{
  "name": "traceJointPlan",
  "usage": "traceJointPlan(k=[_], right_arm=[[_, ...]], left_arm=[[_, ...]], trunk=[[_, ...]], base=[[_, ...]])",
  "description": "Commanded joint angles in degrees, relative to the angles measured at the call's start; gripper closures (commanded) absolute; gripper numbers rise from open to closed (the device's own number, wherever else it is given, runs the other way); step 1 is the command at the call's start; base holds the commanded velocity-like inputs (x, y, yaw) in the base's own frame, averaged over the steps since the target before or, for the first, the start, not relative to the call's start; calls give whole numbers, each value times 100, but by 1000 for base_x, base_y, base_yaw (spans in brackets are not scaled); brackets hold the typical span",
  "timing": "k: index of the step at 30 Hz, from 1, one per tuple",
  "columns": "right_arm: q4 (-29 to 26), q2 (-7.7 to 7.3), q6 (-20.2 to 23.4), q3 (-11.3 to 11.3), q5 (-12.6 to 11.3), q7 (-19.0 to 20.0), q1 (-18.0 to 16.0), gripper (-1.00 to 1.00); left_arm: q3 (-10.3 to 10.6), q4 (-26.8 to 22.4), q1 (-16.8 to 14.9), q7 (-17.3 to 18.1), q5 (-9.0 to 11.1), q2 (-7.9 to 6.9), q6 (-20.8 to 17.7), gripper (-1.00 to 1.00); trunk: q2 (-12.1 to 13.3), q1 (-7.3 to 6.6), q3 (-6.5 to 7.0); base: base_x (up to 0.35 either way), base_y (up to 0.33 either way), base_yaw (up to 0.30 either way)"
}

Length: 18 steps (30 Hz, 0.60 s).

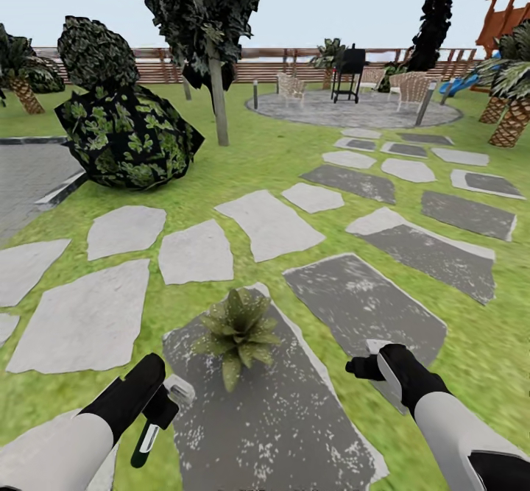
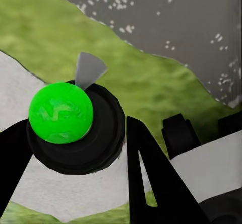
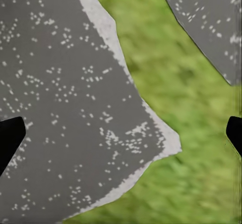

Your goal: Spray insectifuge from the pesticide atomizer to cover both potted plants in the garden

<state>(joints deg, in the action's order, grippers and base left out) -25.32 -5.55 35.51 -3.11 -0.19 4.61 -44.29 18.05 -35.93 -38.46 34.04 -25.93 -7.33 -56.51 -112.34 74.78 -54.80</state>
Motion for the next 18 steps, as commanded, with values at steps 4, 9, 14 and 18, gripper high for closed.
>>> traceJointPlan(k=[4,9,14,18], right_arm=[[-8,1,26,-23,1,23,-1,-100],[0,1,26,-23,1,23,-1,-100],[21,-2,26,-28,-23,31,-1,-100],[35,8,26,0,8,24,1,-100]], left_arm=[[23,-10,-3,58,-62,-5,-10,100],[23,-10,-4,58,-60,-5,-9,100],[29,-10,-3,52,-60,-5,-12,100],[12,-13,-2,57,-59,-5,-12,100]], trunk=[[-2,-2,31],[-2,-2,76],[-2,-2,87],[-2,-2,87]], base=[[-130,-301,84],[-132,-304,78],[-130,-301,16],[-30,-75,1]])
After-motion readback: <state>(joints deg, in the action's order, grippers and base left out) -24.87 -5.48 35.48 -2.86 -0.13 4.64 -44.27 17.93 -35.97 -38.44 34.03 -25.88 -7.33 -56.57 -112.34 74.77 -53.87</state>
